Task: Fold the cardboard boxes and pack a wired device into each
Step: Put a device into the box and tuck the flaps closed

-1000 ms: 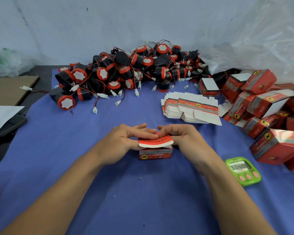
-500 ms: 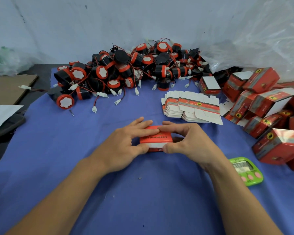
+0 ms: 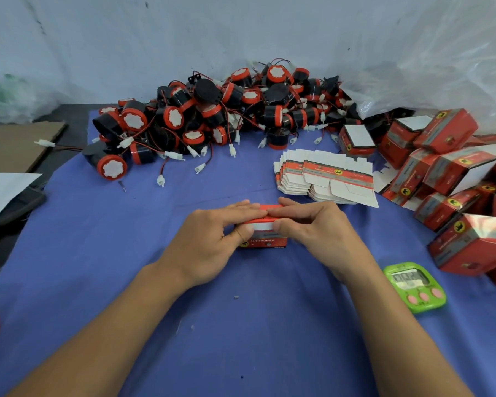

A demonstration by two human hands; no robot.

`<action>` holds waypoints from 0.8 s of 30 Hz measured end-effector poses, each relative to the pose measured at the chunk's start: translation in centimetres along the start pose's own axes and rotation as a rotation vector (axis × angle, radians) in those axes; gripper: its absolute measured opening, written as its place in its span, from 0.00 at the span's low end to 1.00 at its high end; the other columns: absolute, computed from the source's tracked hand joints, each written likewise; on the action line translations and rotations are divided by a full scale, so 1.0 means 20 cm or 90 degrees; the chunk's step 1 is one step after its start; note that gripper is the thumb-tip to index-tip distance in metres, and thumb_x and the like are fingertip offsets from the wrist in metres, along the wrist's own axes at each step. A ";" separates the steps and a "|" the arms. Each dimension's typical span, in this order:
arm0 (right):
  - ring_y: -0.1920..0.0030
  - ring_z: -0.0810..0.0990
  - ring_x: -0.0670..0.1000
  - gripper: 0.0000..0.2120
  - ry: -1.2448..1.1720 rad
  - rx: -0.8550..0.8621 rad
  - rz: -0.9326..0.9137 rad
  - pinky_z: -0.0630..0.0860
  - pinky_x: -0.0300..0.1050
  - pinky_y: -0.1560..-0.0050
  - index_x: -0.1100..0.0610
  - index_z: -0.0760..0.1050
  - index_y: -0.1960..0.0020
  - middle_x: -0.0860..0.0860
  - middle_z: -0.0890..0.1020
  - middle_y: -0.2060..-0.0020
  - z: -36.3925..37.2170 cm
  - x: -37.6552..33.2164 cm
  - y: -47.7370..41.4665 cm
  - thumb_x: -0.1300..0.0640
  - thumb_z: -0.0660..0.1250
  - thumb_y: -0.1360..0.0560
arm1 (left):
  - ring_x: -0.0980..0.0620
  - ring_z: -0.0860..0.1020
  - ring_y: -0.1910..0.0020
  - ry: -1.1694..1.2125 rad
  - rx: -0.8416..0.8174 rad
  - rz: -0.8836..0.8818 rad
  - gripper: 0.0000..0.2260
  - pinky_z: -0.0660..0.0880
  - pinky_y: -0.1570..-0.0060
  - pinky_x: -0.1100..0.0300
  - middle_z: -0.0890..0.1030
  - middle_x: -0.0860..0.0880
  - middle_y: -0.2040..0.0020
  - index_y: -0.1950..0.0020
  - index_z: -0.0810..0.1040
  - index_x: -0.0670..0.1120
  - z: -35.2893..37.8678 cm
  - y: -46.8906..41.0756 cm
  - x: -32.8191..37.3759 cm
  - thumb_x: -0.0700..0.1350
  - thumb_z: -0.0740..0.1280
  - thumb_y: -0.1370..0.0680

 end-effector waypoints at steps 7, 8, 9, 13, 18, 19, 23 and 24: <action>0.34 0.74 0.30 0.11 -0.010 0.003 0.006 0.74 0.47 0.29 0.44 0.88 0.45 0.43 0.86 0.42 0.00 0.00 0.01 0.56 0.76 0.25 | 0.72 0.68 0.29 0.025 0.003 -0.030 0.18 0.63 0.30 0.74 0.76 0.74 0.37 0.32 0.80 0.62 0.01 -0.01 -0.01 0.42 0.69 0.17; 0.34 0.74 0.30 0.11 -0.010 0.004 0.006 0.74 0.47 0.29 0.44 0.88 0.45 0.43 0.86 0.42 0.00 0.00 0.01 0.56 0.76 0.25 | 0.73 0.68 0.29 0.026 0.004 -0.031 0.18 0.63 0.30 0.74 0.76 0.74 0.38 0.33 0.80 0.62 0.01 -0.01 -0.01 0.42 0.69 0.18; 0.34 0.74 0.30 0.11 -0.013 0.004 0.008 0.74 0.47 0.29 0.44 0.88 0.45 0.42 0.86 0.42 0.00 0.00 0.01 0.55 0.77 0.25 | 0.73 0.68 0.29 0.027 0.004 -0.033 0.18 0.63 0.30 0.74 0.76 0.74 0.38 0.33 0.81 0.62 0.01 -0.01 -0.01 0.42 0.70 0.18; 0.34 0.75 0.31 0.14 -0.058 0.009 0.030 0.74 0.45 0.29 0.46 0.87 0.44 0.43 0.84 0.38 0.01 0.01 0.02 0.59 0.78 0.27 | 0.72 0.69 0.29 0.057 -0.006 -0.037 0.17 0.64 0.30 0.73 0.78 0.72 0.37 0.35 0.82 0.61 0.01 0.00 -0.03 0.42 0.71 0.18; 0.36 0.76 0.32 0.12 -0.147 -0.019 0.048 0.77 0.36 0.36 0.48 0.88 0.44 0.42 0.83 0.37 0.02 0.02 0.02 0.61 0.75 0.24 | 0.71 0.70 0.30 0.117 -0.006 -0.059 0.12 0.65 0.32 0.74 0.80 0.67 0.36 0.38 0.83 0.61 0.01 -0.01 -0.04 0.47 0.69 0.17; 0.36 0.78 0.34 0.09 -0.176 -0.021 0.062 0.77 0.38 0.35 0.48 0.88 0.46 0.42 0.84 0.38 0.02 0.02 0.02 0.59 0.74 0.22 | 0.71 0.71 0.30 0.118 -0.005 -0.065 0.11 0.65 0.32 0.74 0.81 0.67 0.37 0.38 0.84 0.61 0.01 -0.01 -0.04 0.48 0.69 0.17; 0.37 0.81 0.41 0.12 -0.212 -0.016 0.084 0.79 0.47 0.33 0.46 0.89 0.50 0.43 0.83 0.38 0.02 0.03 0.01 0.59 0.70 0.20 | 0.74 0.72 0.33 0.100 0.017 -0.089 0.10 0.66 0.34 0.76 0.81 0.69 0.41 0.41 0.84 0.62 0.02 -0.02 -0.03 0.48 0.70 0.18; 0.37 0.82 0.42 0.13 -0.204 -0.015 0.080 0.78 0.48 0.32 0.45 0.89 0.50 0.43 0.83 0.38 0.02 0.03 0.01 0.61 0.70 0.20 | 0.74 0.72 0.34 0.096 0.023 -0.094 0.11 0.66 0.34 0.76 0.82 0.68 0.41 0.41 0.85 0.62 0.02 -0.02 -0.03 0.47 0.71 0.19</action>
Point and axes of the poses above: each hand's wrist, its own y-axis away from the middle knuckle, its own z-axis out of the palm, x = y × z, the point moved 3 cm from there along -y, towards the middle knuckle
